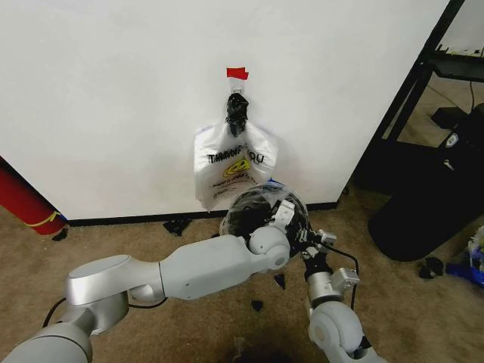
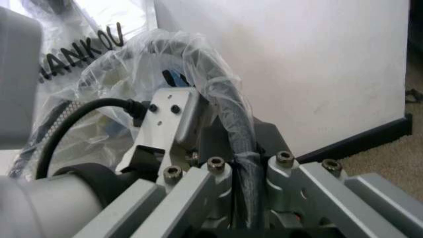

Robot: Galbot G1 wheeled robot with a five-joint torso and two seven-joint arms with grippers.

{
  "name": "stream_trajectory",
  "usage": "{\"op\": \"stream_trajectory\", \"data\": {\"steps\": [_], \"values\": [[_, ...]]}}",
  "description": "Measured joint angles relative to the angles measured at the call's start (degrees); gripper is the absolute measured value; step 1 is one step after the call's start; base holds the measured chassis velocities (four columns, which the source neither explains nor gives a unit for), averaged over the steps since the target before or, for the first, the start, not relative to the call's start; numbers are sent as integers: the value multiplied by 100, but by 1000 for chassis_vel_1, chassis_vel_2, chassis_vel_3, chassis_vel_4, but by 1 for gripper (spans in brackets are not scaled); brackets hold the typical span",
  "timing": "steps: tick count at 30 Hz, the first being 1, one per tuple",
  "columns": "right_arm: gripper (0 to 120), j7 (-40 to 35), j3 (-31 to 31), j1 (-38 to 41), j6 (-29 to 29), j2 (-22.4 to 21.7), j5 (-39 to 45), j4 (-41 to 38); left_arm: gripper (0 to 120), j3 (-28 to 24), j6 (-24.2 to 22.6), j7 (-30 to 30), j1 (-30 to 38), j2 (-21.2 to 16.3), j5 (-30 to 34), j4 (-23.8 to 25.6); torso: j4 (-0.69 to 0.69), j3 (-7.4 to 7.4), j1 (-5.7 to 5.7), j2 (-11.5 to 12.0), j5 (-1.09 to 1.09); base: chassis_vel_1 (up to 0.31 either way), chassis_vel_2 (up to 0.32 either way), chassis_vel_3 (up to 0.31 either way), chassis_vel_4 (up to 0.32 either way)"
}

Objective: Pick up the garbage bag from the wall and place it over the trash bin.

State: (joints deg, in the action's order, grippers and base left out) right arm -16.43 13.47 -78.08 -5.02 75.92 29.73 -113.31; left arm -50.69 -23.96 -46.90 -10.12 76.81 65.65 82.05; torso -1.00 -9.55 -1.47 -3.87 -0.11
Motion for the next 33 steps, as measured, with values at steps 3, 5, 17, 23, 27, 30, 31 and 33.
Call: {"op": "stream_trajectory", "data": {"steps": [3,5,17,23,27,30,31,33], "values": [[1,0,0,-12,-1,17,1,-21,0,-8,-21,1,0,26,0,-60,0,0,0,0,0,0,0,0,0],[1,0,2,-14,-1,24,7,-26,0,-7,-23,1,-1,24,0,-52,0,0,0,0,0,0,0,0,0],[1,-394,141,139,137,69,523,63,0,-81,-245,-69,70,-431,387,1143,0,0,0,0,0,0,0,0,0],[1,-560,223,201,281,139,864,117,0,128,-261,-17,43,-749,559,1928,0,0,0,0,0,0,0,0,0],[1,-692,269,197,426,166,1176,110,0,551,-88,169,-220,-1150,589,2615,0,0,0,0,-1,0,0,0,0],[1,-753,276,199,487,166,1322,100,0,867,-22,214,-481,-1418,583,2969,0,0,0,0,-2,0,0,0,0],[1,-783,278,204,518,159,1416,96,0,1032,2,233,-615,-1540,583,3116,1,0,0,0,-1,0,0,0,0],[1,-842,285,232,569,147,1596,93,1,1400,101,351,-945,-1784,561,3388,0,0,0,0,-2,0,0,0,0]]}}
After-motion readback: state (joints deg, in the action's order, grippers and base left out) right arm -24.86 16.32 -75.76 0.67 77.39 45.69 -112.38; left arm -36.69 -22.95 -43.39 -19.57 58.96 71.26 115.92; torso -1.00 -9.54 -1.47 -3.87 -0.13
